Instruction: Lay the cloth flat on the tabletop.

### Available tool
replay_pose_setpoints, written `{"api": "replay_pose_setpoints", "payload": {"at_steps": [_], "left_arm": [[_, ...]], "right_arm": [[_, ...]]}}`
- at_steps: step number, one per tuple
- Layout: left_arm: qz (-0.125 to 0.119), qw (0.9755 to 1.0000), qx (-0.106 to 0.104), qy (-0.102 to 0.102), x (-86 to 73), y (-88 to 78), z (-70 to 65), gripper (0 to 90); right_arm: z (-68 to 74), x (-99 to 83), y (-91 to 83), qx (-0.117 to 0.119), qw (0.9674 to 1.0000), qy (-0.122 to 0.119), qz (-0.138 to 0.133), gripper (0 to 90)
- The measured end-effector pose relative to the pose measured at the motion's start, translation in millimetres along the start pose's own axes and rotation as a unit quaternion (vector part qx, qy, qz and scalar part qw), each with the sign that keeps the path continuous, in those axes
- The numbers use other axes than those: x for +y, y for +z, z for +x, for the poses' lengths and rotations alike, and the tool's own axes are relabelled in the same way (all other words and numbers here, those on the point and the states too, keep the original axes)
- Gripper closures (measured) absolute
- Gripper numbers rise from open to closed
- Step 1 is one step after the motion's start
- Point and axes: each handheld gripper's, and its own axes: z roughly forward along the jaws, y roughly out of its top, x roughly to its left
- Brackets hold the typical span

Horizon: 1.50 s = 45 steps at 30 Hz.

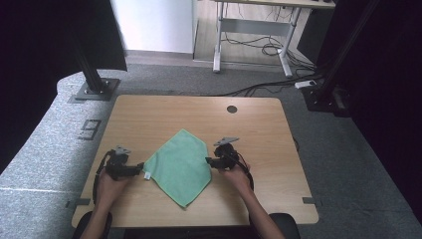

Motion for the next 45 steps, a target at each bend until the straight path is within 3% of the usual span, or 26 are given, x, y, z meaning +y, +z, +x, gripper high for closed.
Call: {"api": "replay_pose_setpoints", "payload": {"at_steps": [4,9,10,11,12,14,21,27,29,32,41,45], "left_arm": [[0.001,1.0,-0.004,0.002,-0.4,-0.6,1.0,24.4],[0.0,1.0,-0.005,0.004,-0.7,-0.6,1.4,24.4],[0.0,1.0,-0.005,0.004,-0.7,-0.6,1.4,24.4],[0.0,1.0,-0.005,0.004,-0.7,-0.5,1.5,24.3],[-0.001,1.0,-0.006,0.005,-0.7,-0.5,1.7,24.3],[-0.001,1.0,-0.007,0.006,-0.8,-0.4,2.1,24.3],[-0.003,0.9999,-0.01,0.009,-1.0,-0.1,2.6,24.2],[-0.005,0.9999,-0.012,0.011,-1.0,0.3,2.9,24.2],[-0.005,0.9999,-0.012,0.011,-1.0,0.2,3.0,24.3],[-0.005,0.9998,-0.013,0.012,-1.2,0.3,3.2,24.3],[-0.006,0.9998,-0.015,0.015,-1.0,0.6,3.6,24.3],[-0.007,0.9997,-0.015,0.017,-0.5,1.3,3.2,24.3]], "right_arm": [[2.0,5.6,5.2,0.008,0.9999,0.006,0.0,54.1],[5.7,4.8,15.7,0.0,0.9997,0.009,0.021,59.3],[4.5,3.8,18.3,0.0,0.9996,0.014,0.025,62.1],[3.1,1.3,21.9,0.008,0.9991,0.026,0.032,71.7],[3.1,1.3,21.9,0.008,0.9991,0.026,0.032,71.7],[3.5,0.6,22.4,0.021,0.9986,0.038,0.031,82.0],[11.4,10.0,14.0,0.009,0.9996,0.017,0.021,86.4],[33.6,30.8,3.7,0.019,0.9997,-0.015,0.008,86.5],[47.6,39.6,6.7,0.028,0.9989,-0.036,0.009,86.4],[57.1,44.0,11.5,0.035,0.9983,-0.046,0.014,86.4],[101.7,52.5,48.1,0.063,0.9935,-0.086,0.04,86.0],[110.4,48.6,65.5,0.078,0.9912,-0.092,0.055,85.6]]}}
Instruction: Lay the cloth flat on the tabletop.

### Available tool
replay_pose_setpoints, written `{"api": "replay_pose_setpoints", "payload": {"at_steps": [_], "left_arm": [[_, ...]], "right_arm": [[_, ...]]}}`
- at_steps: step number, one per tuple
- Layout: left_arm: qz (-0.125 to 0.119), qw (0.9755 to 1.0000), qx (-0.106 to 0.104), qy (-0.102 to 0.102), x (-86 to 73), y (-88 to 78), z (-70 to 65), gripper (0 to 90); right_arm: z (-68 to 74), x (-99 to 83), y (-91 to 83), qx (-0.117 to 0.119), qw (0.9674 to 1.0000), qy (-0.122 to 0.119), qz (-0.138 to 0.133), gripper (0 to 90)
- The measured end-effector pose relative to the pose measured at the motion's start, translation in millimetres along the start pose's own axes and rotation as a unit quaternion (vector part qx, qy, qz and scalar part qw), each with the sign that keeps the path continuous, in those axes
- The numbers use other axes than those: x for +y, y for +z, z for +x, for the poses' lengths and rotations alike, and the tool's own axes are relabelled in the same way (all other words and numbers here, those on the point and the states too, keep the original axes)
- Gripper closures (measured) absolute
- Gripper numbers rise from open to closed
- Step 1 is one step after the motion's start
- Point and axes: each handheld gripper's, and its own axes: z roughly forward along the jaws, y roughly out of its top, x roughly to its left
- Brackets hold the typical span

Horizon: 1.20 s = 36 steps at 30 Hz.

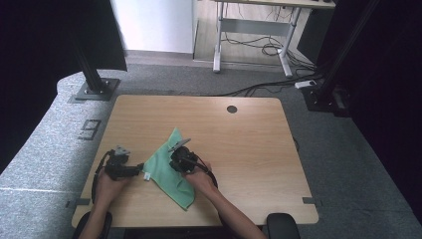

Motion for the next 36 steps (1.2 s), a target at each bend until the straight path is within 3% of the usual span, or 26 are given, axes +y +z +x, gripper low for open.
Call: {"api": "replay_pose_setpoints", "payload": {"at_steps": [3,6,8,12,18,27,32,36], "left_arm": [[0.0,1.0,-0.001,0.001,0.1,0.2,-0.2,24.3],[-0.001,1.0,-0.001,0.002,0.1,0.3,0.0,24.3],[-0.001,1.0,-0.001,0.001,0.0,0.3,-0.1,24.3],[-0.001,1.0,-0.001,0.002,-0.2,0.1,0.0,24.3],[-0.002,1.0,-0.001,0.003,-0.4,0.1,0.1,24.3],[-0.004,1.0,-0.001,0.0,-0.7,0.3,-0.3,24.3],[-0.004,1.0,-0.001,0.0,-0.8,0.3,-0.4,24.4],[-0.004,1.0,0.0,0.0,-0.8,0.2,-0.6,24.6]], "right_arm": [[0.6,-1.8,5.5,0.004,1.0,0.002,0.001,84.7],[-0.8,-0.1,3.3,0.015,0.9999,0.003,-0.003,72.6],[-3.3,4.8,-5.5,0.014,0.9998,-0.003,-0.014,62.3],[-14.9,11.4,-23.8,0.006,0.9993,0.002,-0.036,58.8],[-30.6,4.5,-39.4,-0.021,0.9994,0.008,-0.025,62.7],[-40.2,-22.7,-28.1,-0.018,0.9994,0.029,-0.007,65.0],[-37.1,-26.5,-21.8,-0.01,0.9996,0.026,0.0,83.0],[-37.1,-26.5,-29.6,-0.02,0.9996,0.019,-0.003,84.2]]}}
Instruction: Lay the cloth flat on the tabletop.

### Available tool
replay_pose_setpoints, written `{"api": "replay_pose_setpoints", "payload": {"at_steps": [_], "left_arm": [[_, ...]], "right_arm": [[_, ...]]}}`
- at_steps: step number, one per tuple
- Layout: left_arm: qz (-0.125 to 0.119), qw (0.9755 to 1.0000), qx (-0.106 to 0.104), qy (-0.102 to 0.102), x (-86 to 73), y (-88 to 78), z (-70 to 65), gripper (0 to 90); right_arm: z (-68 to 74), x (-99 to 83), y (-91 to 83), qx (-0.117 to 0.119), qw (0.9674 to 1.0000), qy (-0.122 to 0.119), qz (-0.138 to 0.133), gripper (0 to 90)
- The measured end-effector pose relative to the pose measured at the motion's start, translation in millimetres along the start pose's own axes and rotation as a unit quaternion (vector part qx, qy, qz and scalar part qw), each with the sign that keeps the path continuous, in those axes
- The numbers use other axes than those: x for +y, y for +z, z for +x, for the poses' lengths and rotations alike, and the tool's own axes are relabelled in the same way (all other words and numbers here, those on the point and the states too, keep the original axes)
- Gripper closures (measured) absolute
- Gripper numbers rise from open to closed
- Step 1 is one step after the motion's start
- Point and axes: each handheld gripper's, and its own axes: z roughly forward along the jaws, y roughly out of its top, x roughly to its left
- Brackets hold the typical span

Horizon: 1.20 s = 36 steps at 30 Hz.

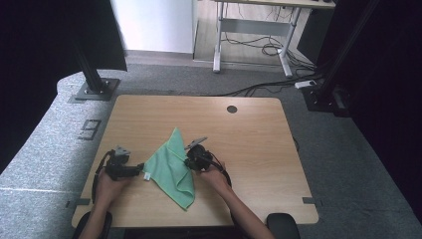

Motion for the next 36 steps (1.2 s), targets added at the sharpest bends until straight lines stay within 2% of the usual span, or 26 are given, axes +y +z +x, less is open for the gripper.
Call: {"api": "replay_pose_setpoints", "payload": {"at_steps": [5,8,9,15,19,25,27,28,29,30,31,32,33,34,36], "left_arm": [[0.001,1.0,0.0,0.0,0.1,0.0,-0.1,24.6],[0.001,1.0,0.001,-0.001,0.1,0.0,-0.3,24.7],[0.001,1.0,0.001,-0.001,0.1,0.0,-0.3,24.7],[0.001,1.0,0.002,-0.001,0.0,-0.1,-0.5,24.7],[0.0,1.0,0.002,-0.002,-0.1,0.0,-0.7,24.6],[-0.001,1.0,0.003,-0.002,-0.2,0.0,-0.9,24.6],[-0.001,1.0,0.004,-0.003,-0.2,0.2,-1.1,24.5],[-0.002,1.0,0.003,-0.003,-0.2,0.3,-1.1,24.5],[-0.002,1.0,0.003,-0.003,-0.2,0.3,-1.1,24.5],[-0.002,1.0,0.004,-0.004,-0.2,0.3,-1.2,24.4],[-0.002,1.0,0.003,-0.003,-0.1,0.4,-1.2,24.4],[-0.002,1.0,0.002,-0.003,0.1,1.0,-1.5,23.5],[-0.002,1.0,0.002,-0.003,0.1,1.0,-1.5,23.0],[0.0,1.0,0.002,-0.006,1.2,1.4,-2.0,22.4],[0.002,1.0,0.001,-0.009,1.9,1.5,-2.1,21.1]], "right_arm": [[-10.4,-4.5,-13.1,-0.015,0.9998,0.009,-0.01,84.5],[-25.8,-11.4,-28.8,-0.031,0.9991,0.024,-0.019,84.6],[-25.8,-11.4,-28.8,-0.031,0.9991,0.024,-0.019,84.6],[-49.6,-25.0,-51.2,-0.062,0.9969,0.043,-0.023,84.8],[-64.3,-36.6,-62.2,-0.08,0.9949,0.058,-0.02,84.9],[-81.6,-53.8,-69.5,-0.102,0.9926,0.066,-0.006,84.3],[-86.8,-59.8,-69.1,-0.107,0.9916,0.073,-0.002,82.3],[-91.8,-66.3,-65.7,-0.107,0.9908,0.082,0.007,76.2],[-91.8,-66.3,-65.7,-0.107,0.9908,0.082,0.007,76.2],[-95.2,-70.9,-64.1,-0.114,0.9898,0.084,0.007,65.9],[-95.2,-70.9,-64.1,-0.114,0.9898,0.084,0.007,65.9],[-98.7,-71.6,-66.9,-0.122,0.9885,0.089,-0.007,56.0],[-98.7,-71.6,-66.9,-0.122,0.9885,0.089,-0.007,56.0],[-102.1,-69.3,-70.7,-0.129,0.987,0.094,-0.019,52.7],[-103.4,-68.0,-71.5,-0.129,0.9869,0.095,-0.021,50.7]]}}
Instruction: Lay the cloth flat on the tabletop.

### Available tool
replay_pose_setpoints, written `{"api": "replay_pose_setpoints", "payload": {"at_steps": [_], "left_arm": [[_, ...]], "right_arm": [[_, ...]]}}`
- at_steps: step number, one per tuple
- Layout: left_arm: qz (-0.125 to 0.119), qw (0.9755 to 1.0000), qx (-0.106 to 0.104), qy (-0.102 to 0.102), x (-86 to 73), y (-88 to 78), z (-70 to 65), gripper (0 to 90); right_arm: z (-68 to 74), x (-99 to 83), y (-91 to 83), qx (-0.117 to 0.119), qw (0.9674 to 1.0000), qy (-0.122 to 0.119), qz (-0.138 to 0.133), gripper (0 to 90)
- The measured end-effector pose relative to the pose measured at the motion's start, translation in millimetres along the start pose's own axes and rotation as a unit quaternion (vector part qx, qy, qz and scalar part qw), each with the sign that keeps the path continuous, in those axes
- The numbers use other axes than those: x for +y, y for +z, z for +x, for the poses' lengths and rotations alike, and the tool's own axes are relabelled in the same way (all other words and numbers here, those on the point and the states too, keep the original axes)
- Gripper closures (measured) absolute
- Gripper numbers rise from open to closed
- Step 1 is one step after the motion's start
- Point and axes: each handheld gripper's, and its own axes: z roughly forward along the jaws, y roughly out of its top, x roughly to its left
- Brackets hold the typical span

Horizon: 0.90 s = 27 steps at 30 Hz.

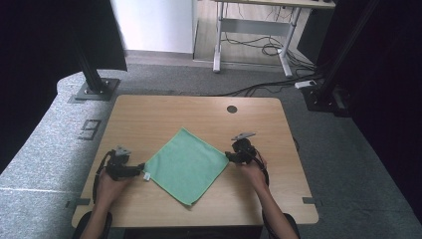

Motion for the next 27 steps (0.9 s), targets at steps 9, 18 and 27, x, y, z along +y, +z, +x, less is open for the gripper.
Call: {"api": "replay_pose_setpoints", "payload": {"at_steps": [9,18,27], "left_arm": [[0.006,0.9998,-0.017,-0.004,2.9,-3.6,-7.3,17.8],[0.021,0.9997,-0.001,0.015,10.8,8.4,-9.0,14.0],[0.017,0.9992,0.011,0.035,48.8,41.4,-1.0,12.9]], "right_arm": [[-0.9,-9.2,16.7,-0.01,0.9998,-0.014,0.011,41.8],[2.9,-27.6,3.1,-0.018,0.9996,-0.023,0.003,31.9],[13.1,-51.0,-18.3,-0.009,0.9992,-0.038,0.005,30.3]]}}
